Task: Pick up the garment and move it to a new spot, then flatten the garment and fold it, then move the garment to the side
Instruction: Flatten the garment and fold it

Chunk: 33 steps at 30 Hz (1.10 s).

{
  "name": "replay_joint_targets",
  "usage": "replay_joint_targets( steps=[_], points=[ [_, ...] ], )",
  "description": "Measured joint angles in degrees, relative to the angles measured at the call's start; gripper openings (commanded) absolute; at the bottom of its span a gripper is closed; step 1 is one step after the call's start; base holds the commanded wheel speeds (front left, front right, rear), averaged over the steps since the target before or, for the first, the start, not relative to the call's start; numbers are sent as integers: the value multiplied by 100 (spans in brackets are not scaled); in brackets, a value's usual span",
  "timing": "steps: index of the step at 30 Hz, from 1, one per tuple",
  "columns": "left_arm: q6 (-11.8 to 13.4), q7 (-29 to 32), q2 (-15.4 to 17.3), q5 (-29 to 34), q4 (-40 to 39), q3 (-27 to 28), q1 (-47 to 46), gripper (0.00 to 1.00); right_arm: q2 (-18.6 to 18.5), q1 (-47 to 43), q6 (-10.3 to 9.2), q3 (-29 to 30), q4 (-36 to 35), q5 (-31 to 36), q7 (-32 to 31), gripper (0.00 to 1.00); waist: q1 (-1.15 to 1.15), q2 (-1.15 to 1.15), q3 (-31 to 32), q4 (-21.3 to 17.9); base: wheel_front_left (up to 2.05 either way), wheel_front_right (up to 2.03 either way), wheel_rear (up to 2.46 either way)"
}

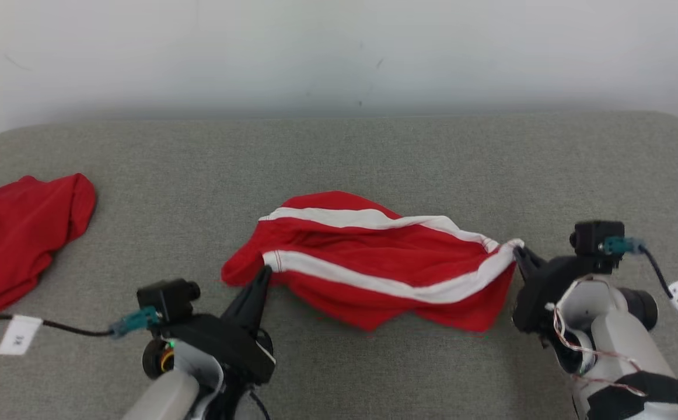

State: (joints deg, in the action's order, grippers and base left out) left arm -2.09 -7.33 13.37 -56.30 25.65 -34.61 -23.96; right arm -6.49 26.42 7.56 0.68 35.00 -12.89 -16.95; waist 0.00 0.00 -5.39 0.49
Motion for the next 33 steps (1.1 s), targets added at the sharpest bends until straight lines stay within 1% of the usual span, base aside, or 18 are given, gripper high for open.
replay_joint_targets(
  steps=[2,4,8,10,12,13,15,16,18,20,22,25,28,30,33],
  points=[
    [-53,99,0,-242,-216,198,-179,0,46,200,0,-16,-198,-325,-82,0,0,0,-71,-19,0,0,0],
    [-87,296,74,-376,-379,334,-491,0,97,500,0,-64,-385,-620,-205,0,0,0,-162,-51,0,0,0],
    [-92,870,267,-657,-485,625,-1508,0,249,1466,-1,-16,-471,-1191,-291,0,0,0,-422,-139,0,0,0],
    [-99,1122,394,-721,-419,797,-2128,0,291,2093,-1,63,-345,-1233,-127,0,1,0,-588,-189,0,0,0],
    [-92,1274,508,-812,-310,1026,-2791,0,315,2771,-1,196,-169,-1126,257,0,1,0,-776,-237,0,0,0],
    [-89,1285,608,-795,-172,1181,-3428,0,346,3435,-1,454,67,-1082,783,0,2,0,-966,-281,0,0,0],
    [-155,1225,684,-659,-78,1230,-3980,0,357,4038,-1,889,326,-1210,1371,0,2,0,-1141,-322,0,0,0],
    [-204,1140,679,-626,-55,1247,-4200,0,350,4324,-1,991,475,-1385,1625,0,2,0,-1220,-339,0,0,0],
    [-263,933,578,-615,2,1339,-4541,0,355,4825,-1,998,746,-1494,2140,0,3,1,-1352,-367,0,0,0],
    [-344,698,552,-612,87,1451,-4844,0,366,5211,-1,904,915,-1488,2626,0,3,1,-1436,-394,0,0,0],
    [-400,381,552,-512,126,1518,-5122,0,386,5548,-1,805,1009,-1236,2976,0,3,1,-1463,-434,0,0,0],
    [-456,-123,457,-443,143,1612,-5418,0,380,5906,0,780,883,-742,3167,0,1,1,-1446,-459,0,0,0],
    [-501,-396,370,-436,131,1589,-5458,0,358,5945,-1,688,816,-563,3195,0,-2,-2,-1461,-459,0,0,0],
    [-505,-419,354,-432,151,1395,-5203,0,358,5729,-1,549,921,-534,3208,0,-1,-1,-1489,-465,0,0,0],
    [-506,-527,331,-472,287,1194,-4473,0,359,5145,-1,331,1254,-555,3200,0,1,0,-1527,-495,0,0,0]
  ],
)
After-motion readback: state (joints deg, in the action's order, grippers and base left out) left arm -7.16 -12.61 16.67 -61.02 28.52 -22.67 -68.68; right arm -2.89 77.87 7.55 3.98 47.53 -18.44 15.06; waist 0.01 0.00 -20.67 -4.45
